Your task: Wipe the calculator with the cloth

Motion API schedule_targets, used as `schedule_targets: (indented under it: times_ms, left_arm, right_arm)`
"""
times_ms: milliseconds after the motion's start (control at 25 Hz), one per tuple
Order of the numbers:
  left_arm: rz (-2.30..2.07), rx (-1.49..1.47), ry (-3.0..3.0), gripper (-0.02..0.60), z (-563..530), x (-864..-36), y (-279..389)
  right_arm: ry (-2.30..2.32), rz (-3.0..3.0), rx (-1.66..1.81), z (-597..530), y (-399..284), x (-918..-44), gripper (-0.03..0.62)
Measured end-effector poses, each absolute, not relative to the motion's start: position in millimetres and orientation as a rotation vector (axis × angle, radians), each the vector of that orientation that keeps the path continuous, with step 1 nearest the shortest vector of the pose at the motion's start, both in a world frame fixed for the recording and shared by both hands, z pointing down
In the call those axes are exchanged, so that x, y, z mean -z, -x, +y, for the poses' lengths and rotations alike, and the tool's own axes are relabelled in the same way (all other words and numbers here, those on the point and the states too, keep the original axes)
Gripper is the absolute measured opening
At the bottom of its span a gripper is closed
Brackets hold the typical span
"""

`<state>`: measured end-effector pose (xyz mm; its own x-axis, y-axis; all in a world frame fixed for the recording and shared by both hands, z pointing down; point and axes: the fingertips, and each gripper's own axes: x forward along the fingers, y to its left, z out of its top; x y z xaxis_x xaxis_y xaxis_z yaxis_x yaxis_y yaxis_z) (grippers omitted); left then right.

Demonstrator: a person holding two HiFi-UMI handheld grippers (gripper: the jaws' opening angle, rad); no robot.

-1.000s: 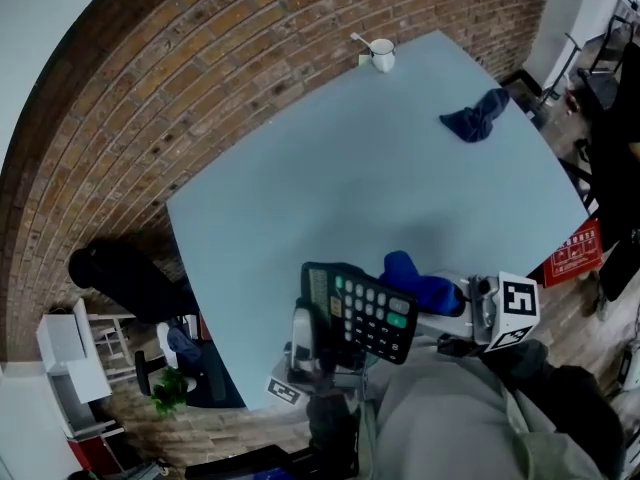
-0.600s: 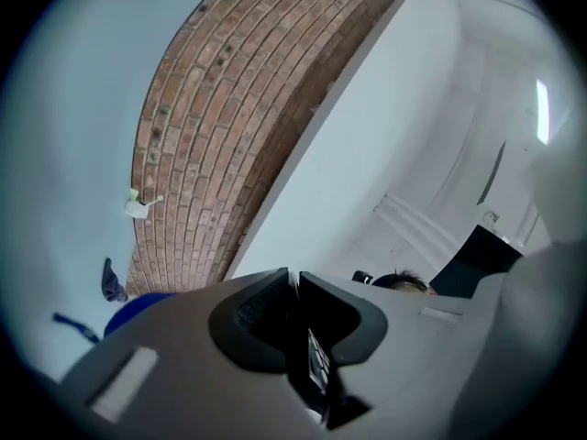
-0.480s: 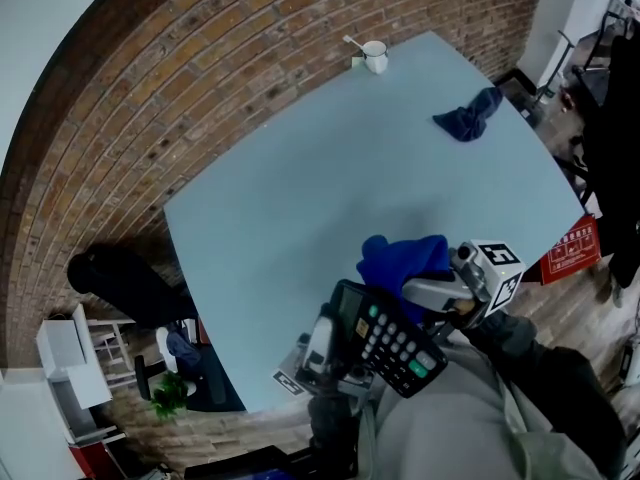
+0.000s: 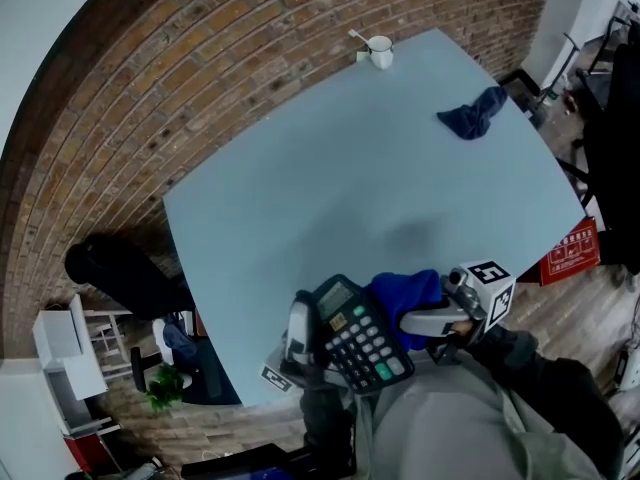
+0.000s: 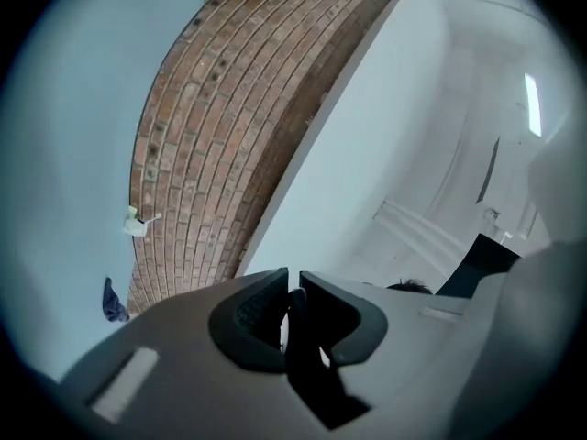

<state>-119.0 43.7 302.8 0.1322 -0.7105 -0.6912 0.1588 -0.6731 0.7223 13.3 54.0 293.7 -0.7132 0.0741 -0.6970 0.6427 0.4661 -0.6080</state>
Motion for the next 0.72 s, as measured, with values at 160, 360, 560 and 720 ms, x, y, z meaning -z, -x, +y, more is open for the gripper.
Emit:
schedule_targets:
  times_ms: [160, 360, 560, 720]
  left_arm:
    - [-0.647, 1.66, -1.677, 0.037, 40.1, -313.8, 138.6]
    - [-0.576, 1.639, -1.705, 0.037, 35.6, -306.5, 125.5]
    - [-0.638, 1.602, -1.705, 0.037, 33.2, -313.8, 121.0]
    - [-0.906, 1.412, -1.813, 0.037, 35.2, -325.3, 130.5]
  right_arm:
    - [-0.756, 2.177, 1.187, 86.6, -26.6, -286.0, 0.066]
    - [-0.65, 2.177, 1.198, 75.3, -22.1, -286.2, 0.064]
    - [-0.369, 2.337, 0.917, 32.2, -29.7, -275.9, 0.066]
    - [-0.101, 2.775, 0.388, 37.5, -34.0, -262.1, 0.066]
